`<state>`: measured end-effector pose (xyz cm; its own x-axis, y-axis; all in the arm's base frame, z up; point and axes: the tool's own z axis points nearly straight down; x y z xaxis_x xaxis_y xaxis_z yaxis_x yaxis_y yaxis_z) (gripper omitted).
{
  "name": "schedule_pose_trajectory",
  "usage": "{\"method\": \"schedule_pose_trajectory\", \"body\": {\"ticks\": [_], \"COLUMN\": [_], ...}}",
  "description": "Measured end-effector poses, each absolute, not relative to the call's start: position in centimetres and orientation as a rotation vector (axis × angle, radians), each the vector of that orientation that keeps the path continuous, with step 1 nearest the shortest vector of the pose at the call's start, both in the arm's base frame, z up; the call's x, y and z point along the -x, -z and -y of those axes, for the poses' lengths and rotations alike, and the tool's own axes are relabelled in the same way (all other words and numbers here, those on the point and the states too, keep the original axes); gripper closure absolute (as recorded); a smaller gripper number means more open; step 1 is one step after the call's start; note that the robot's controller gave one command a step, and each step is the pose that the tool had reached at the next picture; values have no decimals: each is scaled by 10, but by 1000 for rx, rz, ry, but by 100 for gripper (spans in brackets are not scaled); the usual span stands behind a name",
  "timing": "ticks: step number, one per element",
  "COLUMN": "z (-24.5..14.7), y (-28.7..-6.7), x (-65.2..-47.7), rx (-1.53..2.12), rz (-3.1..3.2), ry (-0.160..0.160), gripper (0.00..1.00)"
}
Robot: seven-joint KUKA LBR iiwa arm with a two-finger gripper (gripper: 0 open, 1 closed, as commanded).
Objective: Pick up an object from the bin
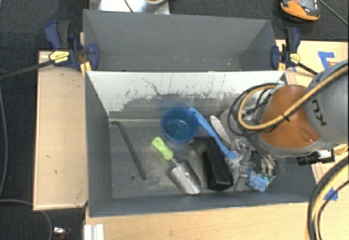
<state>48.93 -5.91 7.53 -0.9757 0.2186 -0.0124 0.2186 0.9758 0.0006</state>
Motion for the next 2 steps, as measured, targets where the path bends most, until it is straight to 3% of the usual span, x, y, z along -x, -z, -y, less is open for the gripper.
{"method": "schedule_pose_trajectory", "body": {"ticks": [1,2], "z": [59,63], "y": [-77,-72], "x": [-496,-494], "rx": [-386,-321], "rz": [-3098,-3104], "ry": [0,5], "gripper": [0,100]}}
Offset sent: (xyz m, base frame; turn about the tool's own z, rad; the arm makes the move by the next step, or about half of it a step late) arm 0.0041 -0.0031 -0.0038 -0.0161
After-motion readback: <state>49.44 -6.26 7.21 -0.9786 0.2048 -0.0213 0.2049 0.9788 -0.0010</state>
